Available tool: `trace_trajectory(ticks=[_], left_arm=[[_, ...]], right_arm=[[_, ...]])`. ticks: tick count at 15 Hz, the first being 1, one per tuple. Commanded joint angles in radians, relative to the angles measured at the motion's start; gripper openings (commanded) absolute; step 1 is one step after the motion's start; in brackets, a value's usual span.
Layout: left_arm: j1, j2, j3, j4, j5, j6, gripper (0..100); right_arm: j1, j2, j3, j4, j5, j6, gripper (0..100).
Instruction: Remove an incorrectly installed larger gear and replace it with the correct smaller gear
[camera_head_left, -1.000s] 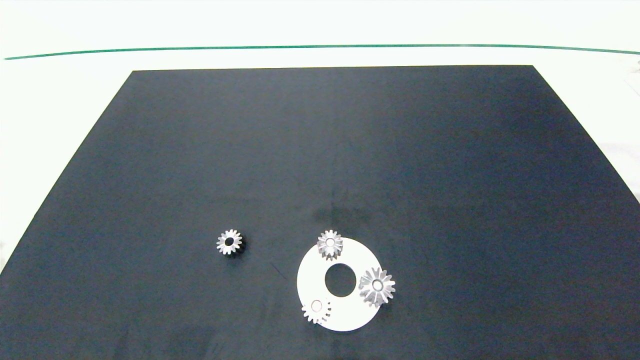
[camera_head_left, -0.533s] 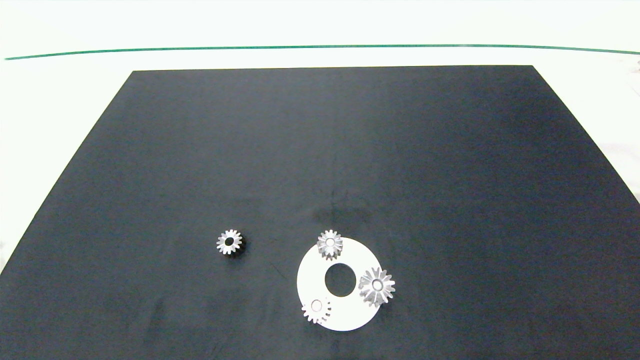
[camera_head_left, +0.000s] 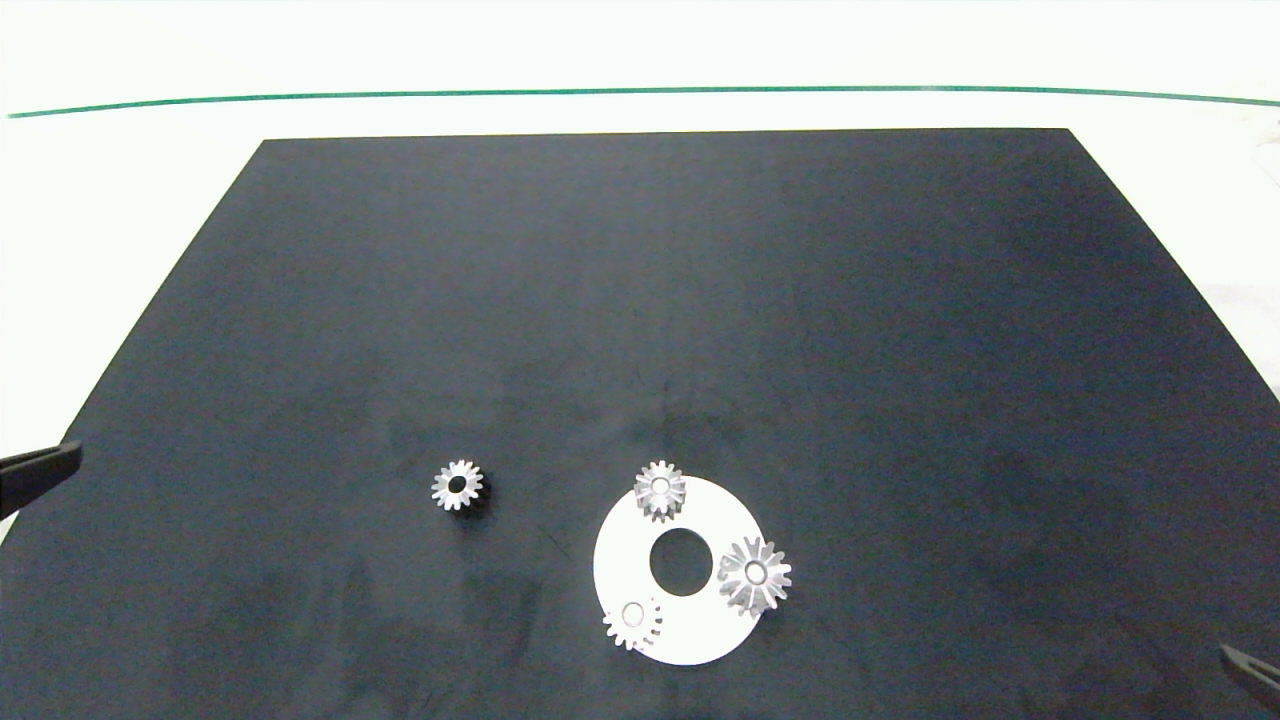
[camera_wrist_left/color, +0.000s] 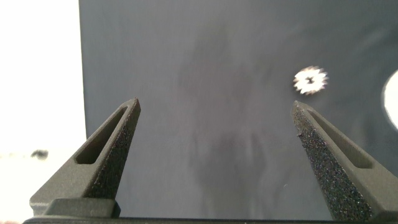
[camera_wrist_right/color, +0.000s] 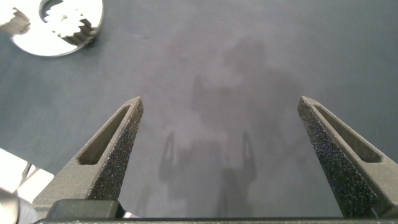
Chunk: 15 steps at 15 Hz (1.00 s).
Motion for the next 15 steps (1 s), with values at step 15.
trace_trajectory(ticks=[15], left_arm=[[0.060, -0.011, -0.171, 0.168, 0.113, 0.049, 100]], right_arm=[[0.624, 0.769, -0.502, 0.103, -0.178, 0.018, 100]])
